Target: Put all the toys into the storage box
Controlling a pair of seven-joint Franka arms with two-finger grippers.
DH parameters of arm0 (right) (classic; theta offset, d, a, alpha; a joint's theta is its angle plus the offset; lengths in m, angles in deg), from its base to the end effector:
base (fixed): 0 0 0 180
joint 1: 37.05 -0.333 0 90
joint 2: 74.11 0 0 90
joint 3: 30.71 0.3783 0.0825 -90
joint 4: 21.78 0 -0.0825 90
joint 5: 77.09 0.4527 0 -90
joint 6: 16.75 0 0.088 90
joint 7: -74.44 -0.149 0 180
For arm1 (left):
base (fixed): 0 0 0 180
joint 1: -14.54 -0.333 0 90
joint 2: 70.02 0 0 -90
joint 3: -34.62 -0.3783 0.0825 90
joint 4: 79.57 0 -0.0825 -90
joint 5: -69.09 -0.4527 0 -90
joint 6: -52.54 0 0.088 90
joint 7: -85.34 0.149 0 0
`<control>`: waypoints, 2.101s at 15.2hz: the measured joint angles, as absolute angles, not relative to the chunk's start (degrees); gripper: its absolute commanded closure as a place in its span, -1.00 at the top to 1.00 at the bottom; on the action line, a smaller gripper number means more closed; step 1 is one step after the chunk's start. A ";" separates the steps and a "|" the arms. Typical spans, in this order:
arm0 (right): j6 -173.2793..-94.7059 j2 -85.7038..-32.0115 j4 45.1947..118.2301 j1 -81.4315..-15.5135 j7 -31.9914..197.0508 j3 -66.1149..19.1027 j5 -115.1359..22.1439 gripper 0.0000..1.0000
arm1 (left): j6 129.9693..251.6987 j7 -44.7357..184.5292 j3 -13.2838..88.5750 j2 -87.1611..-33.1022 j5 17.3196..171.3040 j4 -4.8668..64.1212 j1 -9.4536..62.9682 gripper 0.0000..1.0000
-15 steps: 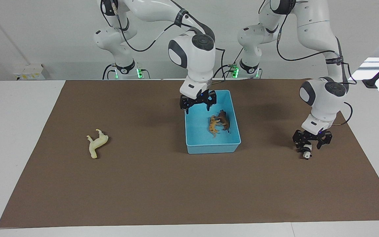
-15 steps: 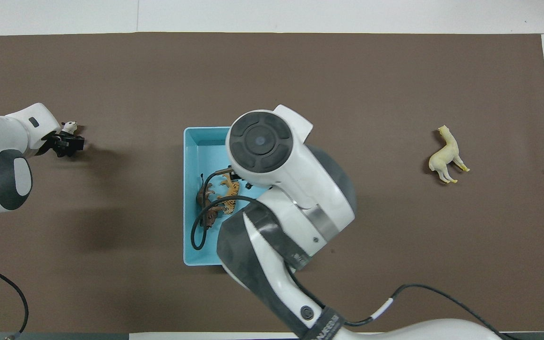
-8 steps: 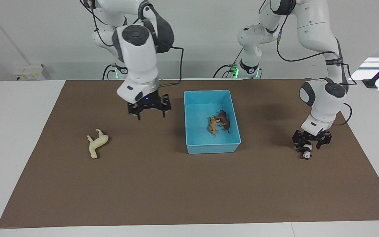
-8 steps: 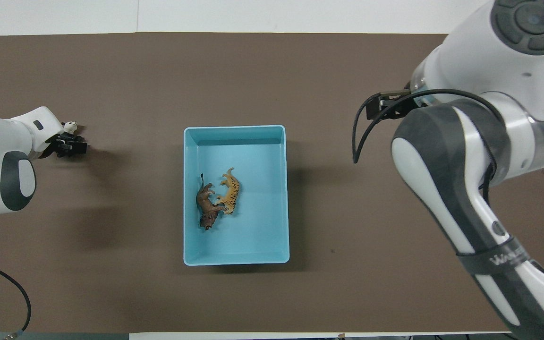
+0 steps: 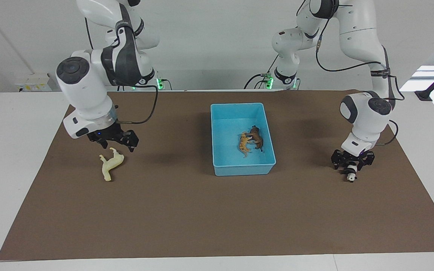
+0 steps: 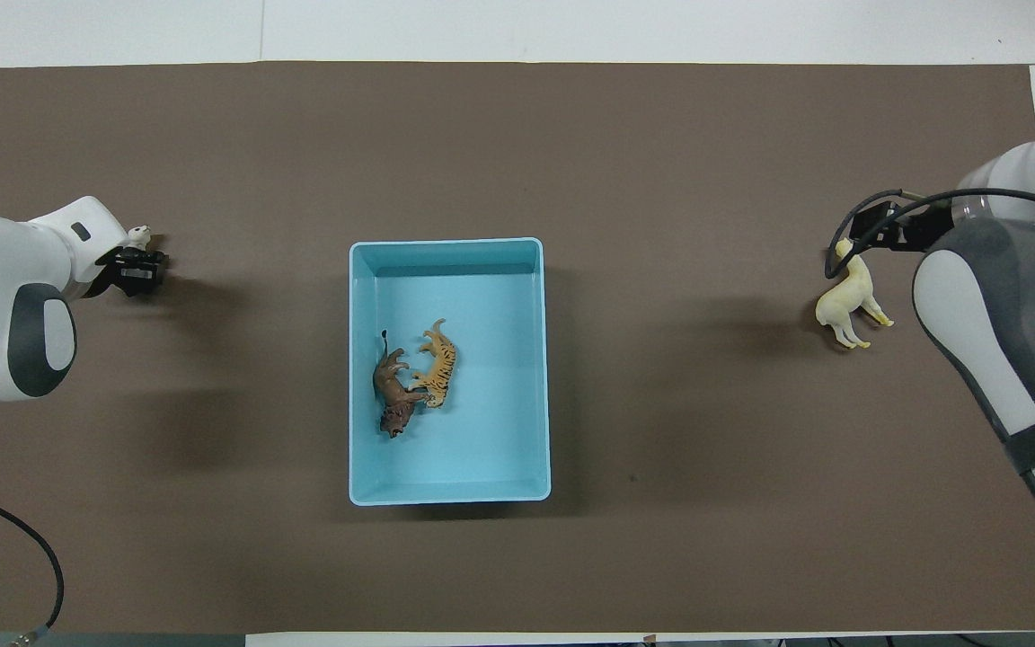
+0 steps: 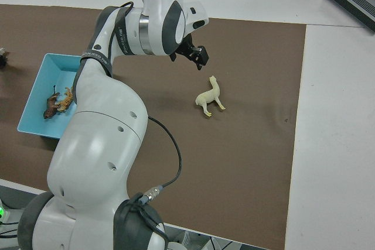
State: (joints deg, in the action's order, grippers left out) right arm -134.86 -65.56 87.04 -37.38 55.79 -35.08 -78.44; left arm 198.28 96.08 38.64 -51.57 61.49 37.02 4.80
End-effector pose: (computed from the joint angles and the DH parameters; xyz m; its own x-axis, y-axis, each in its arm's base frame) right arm 0.6660 -0.0477 0.4124 0.9270 -0.3744 0.0227 -0.3749 -0.9267 0.0264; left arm 0.6868 0.0715 0.2742 0.9675 -0.1896 0.1671 -0.1738 -0.9792 -0.1045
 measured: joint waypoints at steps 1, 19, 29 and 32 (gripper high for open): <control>-138.88 -66.48 90.75 -35.95 55.65 -35.08 -78.45 1.00 | 193.82 94.22 38.74 -51.68 61.50 34.59 5.49 -1.00; -169.23 -60.94 107.24 -36.84 41.02 -34.19 -78.37 1.00 | 172.77 37.94 42.55 -69.84 65.74 36.79 38.13 1.00; -170.02 -60.85 107.58 -36.88 40.30 -33.92 -78.24 -1.00 | 152.66 55.15 40.96 -73.98 66.36 24.07 26.40 1.00; -161.50 -61.36 104.43 -37.87 40.30 -33.14 -78.25 -1.00 | 145.11 64.29 40.88 -73.92 68.72 18.88 21.77 1.00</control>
